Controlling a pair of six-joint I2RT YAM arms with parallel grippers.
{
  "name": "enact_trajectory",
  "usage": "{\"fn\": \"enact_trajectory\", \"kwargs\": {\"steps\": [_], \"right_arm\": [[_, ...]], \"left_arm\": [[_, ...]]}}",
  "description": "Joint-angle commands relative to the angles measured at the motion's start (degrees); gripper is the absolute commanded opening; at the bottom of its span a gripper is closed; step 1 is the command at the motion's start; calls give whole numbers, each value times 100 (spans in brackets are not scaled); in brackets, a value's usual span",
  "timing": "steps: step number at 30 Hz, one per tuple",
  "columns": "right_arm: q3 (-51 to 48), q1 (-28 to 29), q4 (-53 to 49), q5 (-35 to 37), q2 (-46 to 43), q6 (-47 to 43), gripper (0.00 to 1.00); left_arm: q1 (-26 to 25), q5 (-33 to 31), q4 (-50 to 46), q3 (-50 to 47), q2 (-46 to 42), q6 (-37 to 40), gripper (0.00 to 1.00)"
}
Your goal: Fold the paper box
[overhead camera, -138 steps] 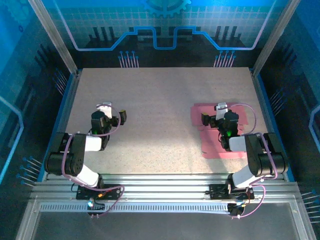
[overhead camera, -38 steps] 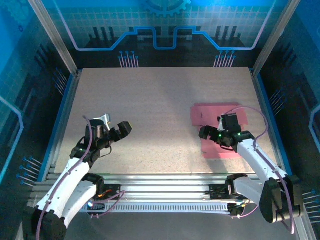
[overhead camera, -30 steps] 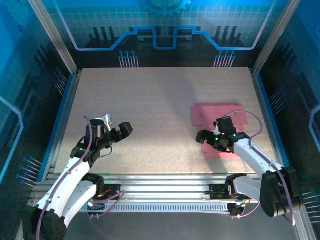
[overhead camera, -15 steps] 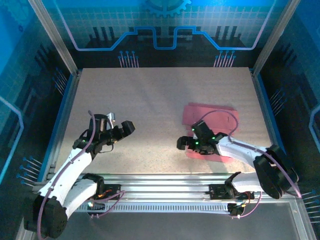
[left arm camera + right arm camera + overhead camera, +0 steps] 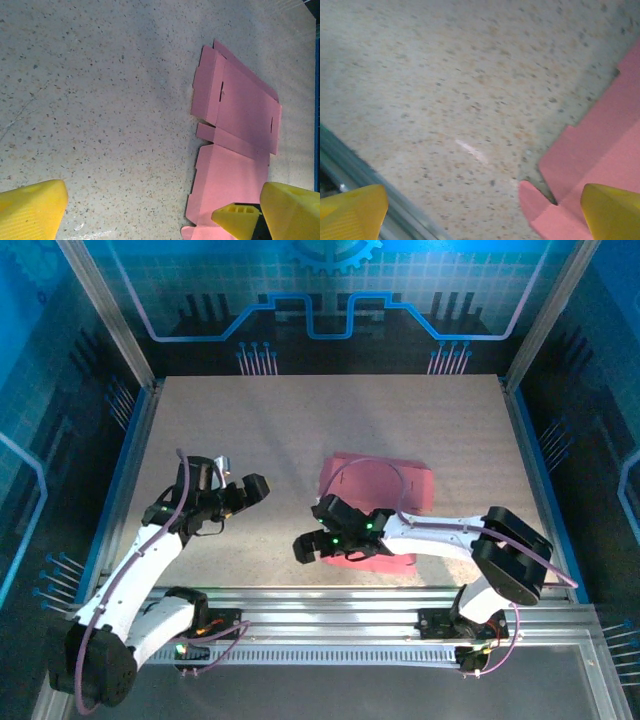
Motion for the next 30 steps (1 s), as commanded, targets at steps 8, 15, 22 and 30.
{"fn": "enact_trajectory", "kwargs": {"steps": [8, 15, 22, 30], "right_arm": [[-790, -902, -847, 338, -1664, -54, 100], [-1482, -1999, -1383, 203, -2699, -17, 100], [-2038, -2865, -1352, -476, -3106, -154, 100], [-2356, -2985, -1011, -831, -2993, -193, 100]], "left_arm": [[-253, 496, 73, 673, 967, 460, 99], [-709, 349, 147, 1620, 2447, 530, 99], [-1165, 194, 41, 2907, 4053, 713, 94], [-1478, 183, -436, 4256, 5393, 1087, 89]]}}
